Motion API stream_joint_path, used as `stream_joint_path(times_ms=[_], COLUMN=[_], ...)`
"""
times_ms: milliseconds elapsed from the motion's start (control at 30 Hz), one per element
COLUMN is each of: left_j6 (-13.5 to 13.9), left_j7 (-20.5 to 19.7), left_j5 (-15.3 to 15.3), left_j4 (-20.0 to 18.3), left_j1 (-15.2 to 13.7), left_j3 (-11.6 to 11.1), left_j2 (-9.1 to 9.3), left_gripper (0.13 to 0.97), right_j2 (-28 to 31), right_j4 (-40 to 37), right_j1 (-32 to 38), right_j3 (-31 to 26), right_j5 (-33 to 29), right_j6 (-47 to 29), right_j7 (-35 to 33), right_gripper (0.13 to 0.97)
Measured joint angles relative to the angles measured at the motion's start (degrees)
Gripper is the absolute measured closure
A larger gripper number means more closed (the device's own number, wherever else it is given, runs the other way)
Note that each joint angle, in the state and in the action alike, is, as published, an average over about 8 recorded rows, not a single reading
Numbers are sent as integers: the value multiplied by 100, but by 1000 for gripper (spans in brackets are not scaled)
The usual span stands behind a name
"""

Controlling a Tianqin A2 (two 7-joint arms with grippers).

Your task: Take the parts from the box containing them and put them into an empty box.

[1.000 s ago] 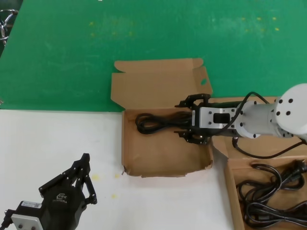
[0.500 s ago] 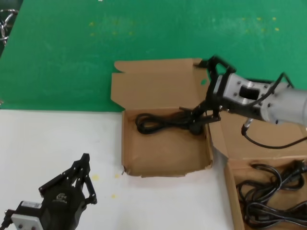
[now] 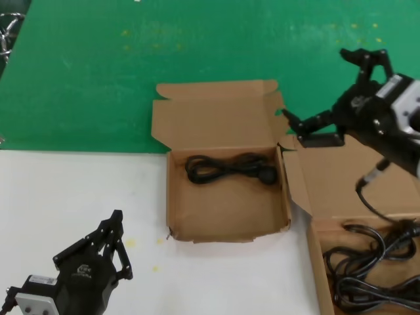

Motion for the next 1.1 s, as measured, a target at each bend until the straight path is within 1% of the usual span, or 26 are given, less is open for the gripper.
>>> stream_joint_path(times_ms=[100,200,300,433,667,800,1100], left_j6=[0,0,0,0,0,0,0], left_j7=[0,0,0,0,0,0,0], left_j5=[0,0,0,0,0,0,0], left_j4=[0,0,0,0,0,0,0], left_j1=[0,0,0,0,0,0,0], left_j3=[0,0,0,0,0,0,0], left_j2=[0,0,0,0,0,0,0], left_gripper=[966,966,966,966,966,966,966], right_j2=[13,-12,-77,-204,-430,-482,-490], right_j4=[243,408,501,551,520,506,503], right_j1=[-458,-893,-1277,-1699,-2168,-2259,-2274], right_j3=[248,442,598,803,1148,1222,1233], right_j5=[188,497,913,1515,2427,2640,2676], right_j6=[315,650,972,1302,1485,1477,1474], right_j7=[14,-165,-522,-1081,-1913,-2112,-2145], right_gripper=[188,163,138,134,129,129,129])
